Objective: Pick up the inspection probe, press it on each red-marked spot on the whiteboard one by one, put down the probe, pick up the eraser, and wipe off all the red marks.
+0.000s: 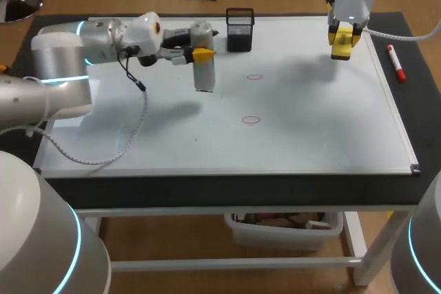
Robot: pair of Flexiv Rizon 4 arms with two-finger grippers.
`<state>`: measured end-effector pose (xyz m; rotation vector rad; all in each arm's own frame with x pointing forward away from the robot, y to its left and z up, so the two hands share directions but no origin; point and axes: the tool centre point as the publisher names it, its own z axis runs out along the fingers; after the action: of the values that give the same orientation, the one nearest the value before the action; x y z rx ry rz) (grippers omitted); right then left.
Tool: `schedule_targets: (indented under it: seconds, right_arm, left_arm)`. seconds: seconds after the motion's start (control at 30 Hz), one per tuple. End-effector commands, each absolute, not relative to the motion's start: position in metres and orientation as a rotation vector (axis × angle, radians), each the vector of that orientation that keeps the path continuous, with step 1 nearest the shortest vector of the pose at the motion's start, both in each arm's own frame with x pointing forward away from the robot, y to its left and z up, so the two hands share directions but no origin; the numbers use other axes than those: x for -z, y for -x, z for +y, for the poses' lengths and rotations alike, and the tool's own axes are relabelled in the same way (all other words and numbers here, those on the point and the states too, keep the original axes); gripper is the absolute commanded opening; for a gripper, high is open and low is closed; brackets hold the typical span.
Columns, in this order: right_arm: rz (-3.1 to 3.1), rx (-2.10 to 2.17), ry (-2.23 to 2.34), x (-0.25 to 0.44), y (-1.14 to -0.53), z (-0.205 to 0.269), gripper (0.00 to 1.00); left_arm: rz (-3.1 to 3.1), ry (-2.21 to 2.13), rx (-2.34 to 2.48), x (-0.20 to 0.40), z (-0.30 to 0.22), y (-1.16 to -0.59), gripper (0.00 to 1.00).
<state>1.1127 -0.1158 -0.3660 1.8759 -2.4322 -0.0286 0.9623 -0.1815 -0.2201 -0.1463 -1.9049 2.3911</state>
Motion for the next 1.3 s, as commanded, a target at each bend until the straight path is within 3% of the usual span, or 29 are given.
schedule_targets:
  seconds: [0.03,0.63,1.3]
  right_arm:
    - [-2.427,0.027,-1.877,0.365,-1.114,-0.116,0.00]
    - [-2.427,0.027,-1.877,0.365,-1.114,-0.116,0.00]
    - [-2.427,0.027,-1.877,0.365,-1.114,-0.116,0.00]
  left_arm:
    - [-1.868,0.198,-2.356,0.225,-0.198,-0.964,0.00]
    - [-1.805,0.287,-2.279,0.229,-0.245,-0.949,0.00]
    - [-1.814,0.347,-2.223,0.248,-0.296,-0.987,0.00]
